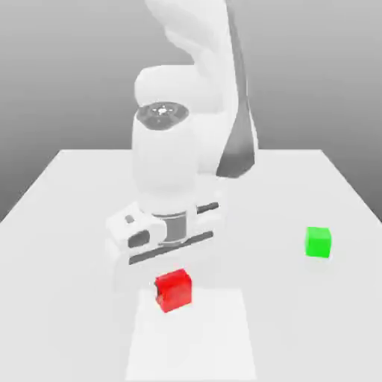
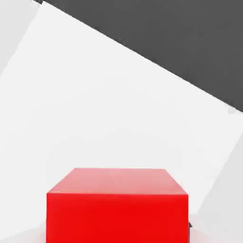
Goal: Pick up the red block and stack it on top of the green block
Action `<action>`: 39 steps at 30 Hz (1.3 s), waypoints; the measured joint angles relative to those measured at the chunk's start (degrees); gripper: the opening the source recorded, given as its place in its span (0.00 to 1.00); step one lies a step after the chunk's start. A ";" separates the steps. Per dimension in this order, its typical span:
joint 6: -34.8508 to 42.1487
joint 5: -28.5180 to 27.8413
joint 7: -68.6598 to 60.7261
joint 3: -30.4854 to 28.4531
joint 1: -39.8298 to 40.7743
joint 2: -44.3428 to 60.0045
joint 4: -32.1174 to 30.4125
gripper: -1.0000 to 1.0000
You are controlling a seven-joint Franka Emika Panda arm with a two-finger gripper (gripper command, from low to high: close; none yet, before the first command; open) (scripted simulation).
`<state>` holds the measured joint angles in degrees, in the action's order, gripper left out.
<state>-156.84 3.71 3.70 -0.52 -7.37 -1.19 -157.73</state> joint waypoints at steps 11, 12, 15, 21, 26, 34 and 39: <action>3.16 5.69 -19.42 12.64 -23.16 -9.94 -6.45 0.00; 3.36 6.08 -21.11 13.76 -25.52 -10.73 -7.06 0.00; 3.90 7.19 -26.17 17.15 -32.52 -13.00 -8.93 0.00; 0.47 5.09 -28.57 21.09 -36.67 -10.72 -10.25 0.00; -6.25 -0.37 -24.87 22.16 -34.34 -3.69 -10.06 0.00; -11.66 -6.08 -20.94 21.06 -33.54 2.01 -10.12 1.00; -9.32 -3.42 -22.77 21.19 -34.65 -0.57 -10.07 1.00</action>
